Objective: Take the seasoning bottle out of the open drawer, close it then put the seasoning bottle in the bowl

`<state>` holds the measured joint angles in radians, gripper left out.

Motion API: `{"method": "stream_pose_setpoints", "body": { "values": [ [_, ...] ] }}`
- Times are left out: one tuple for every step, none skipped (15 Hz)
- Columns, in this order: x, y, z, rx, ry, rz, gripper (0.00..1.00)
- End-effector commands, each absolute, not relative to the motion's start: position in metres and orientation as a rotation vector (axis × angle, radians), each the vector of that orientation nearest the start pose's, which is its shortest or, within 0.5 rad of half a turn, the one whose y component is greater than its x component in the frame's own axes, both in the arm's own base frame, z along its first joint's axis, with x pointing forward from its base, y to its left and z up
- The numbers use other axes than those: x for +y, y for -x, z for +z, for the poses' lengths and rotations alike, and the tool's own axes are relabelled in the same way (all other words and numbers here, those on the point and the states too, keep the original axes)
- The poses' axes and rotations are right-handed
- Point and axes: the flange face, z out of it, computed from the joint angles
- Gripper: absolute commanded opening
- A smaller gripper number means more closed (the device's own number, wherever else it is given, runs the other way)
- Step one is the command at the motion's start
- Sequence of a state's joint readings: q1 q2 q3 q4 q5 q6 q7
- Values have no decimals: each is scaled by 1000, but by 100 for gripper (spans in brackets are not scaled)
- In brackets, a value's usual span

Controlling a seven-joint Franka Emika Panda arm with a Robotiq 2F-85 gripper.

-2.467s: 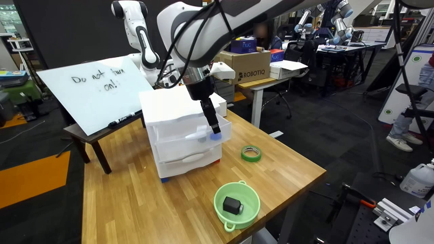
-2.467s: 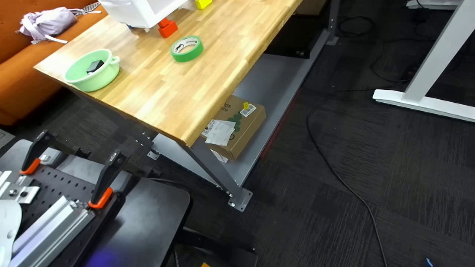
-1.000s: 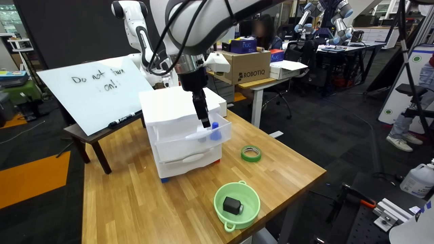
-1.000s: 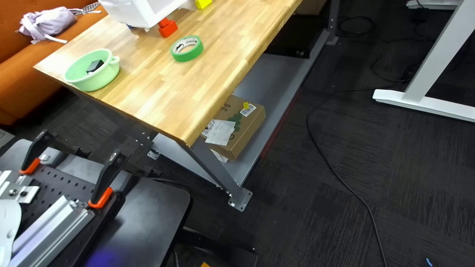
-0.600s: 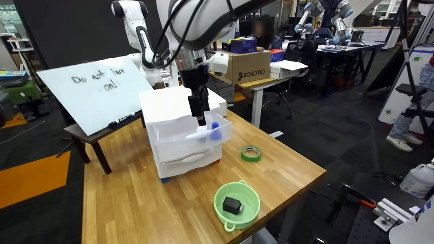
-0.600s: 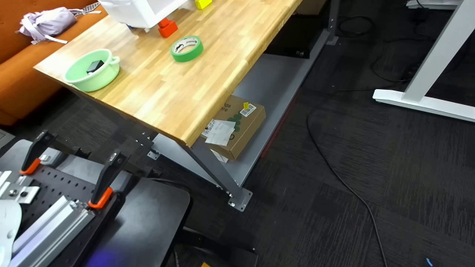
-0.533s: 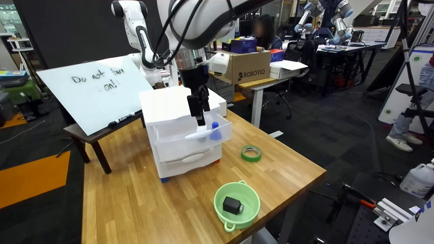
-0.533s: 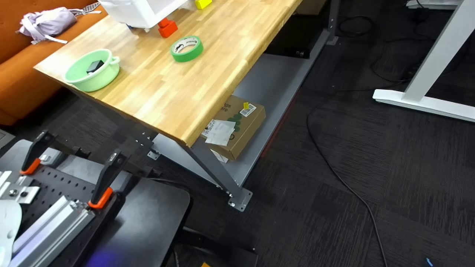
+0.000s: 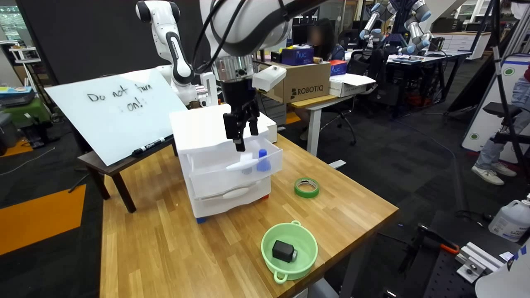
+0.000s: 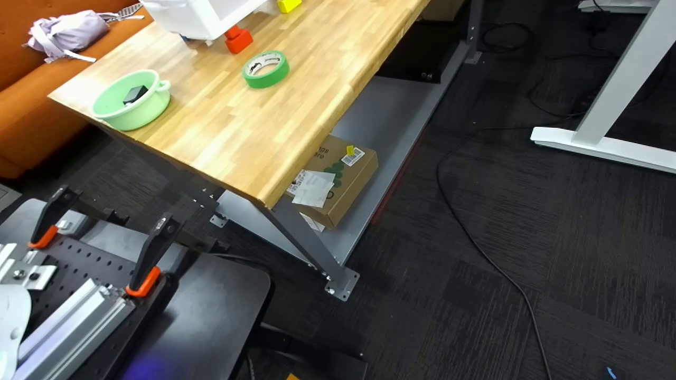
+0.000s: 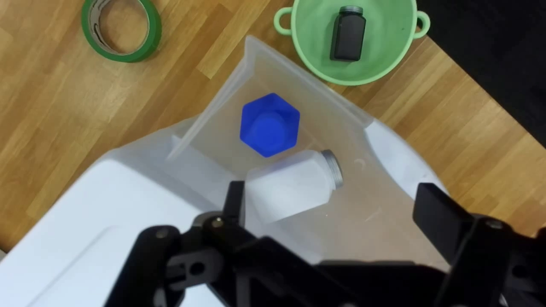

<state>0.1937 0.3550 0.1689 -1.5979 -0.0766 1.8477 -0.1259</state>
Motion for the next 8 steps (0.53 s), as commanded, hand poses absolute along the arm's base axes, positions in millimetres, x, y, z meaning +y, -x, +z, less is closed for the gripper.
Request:
{"method": "stream_pose_setpoints", "body": {
  "values": [
    [215,-614,421,-793,3062,156,100],
    [216,-614,421,-796,3061,157,100],
    [217,-614,421,-797,3061,157,100],
    [217,-614,421,-797,3061,157,100],
    [216,-613,420,-780,3066,160,100],
    [215,-612,420,-761,3071,164,100],
    [215,-611,419,-749,3070,165,100],
    [215,-610,417,-731,3062,170,100]
  ]
}}
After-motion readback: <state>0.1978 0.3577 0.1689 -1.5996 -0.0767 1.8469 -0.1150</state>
